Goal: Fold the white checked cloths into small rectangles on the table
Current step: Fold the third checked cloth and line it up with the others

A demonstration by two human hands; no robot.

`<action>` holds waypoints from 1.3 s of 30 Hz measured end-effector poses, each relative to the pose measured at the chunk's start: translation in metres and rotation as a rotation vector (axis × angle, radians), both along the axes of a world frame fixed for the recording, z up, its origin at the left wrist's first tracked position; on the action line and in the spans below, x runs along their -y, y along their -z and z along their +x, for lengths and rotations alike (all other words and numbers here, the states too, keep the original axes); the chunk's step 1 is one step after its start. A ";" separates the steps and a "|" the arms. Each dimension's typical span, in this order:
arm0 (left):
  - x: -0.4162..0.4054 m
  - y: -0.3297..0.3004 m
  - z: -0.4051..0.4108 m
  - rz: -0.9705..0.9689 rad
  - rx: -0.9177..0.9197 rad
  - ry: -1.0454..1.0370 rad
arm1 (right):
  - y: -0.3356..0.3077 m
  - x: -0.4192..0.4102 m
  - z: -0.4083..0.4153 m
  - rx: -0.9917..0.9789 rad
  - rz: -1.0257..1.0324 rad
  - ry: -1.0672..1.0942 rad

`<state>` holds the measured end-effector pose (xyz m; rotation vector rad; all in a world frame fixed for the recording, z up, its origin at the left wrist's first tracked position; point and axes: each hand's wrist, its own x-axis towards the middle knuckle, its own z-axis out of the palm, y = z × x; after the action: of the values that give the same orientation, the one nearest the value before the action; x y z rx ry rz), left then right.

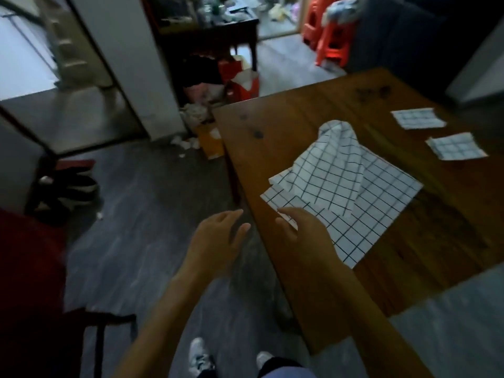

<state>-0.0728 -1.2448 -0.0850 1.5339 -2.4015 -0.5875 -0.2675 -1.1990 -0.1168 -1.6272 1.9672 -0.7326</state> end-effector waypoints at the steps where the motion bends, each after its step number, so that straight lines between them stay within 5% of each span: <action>1: 0.016 0.003 0.004 0.006 -0.014 0.042 | 0.001 0.004 0.006 -0.007 0.007 0.052; 16: 0.165 0.010 -0.025 0.088 -0.100 0.762 | -0.015 0.034 0.072 -0.113 -0.010 0.728; 29: 0.291 0.100 -0.119 0.072 0.052 0.871 | 0.089 0.132 -0.013 -0.073 0.230 0.837; 39: 0.313 0.190 -0.156 0.123 0.251 1.060 | 0.150 0.180 -0.022 -0.029 0.425 0.909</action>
<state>-0.2289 -1.5581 -0.2752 0.2211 -3.3150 -0.7376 -0.2894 -1.3791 -0.2666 -0.4537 2.6405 -0.5154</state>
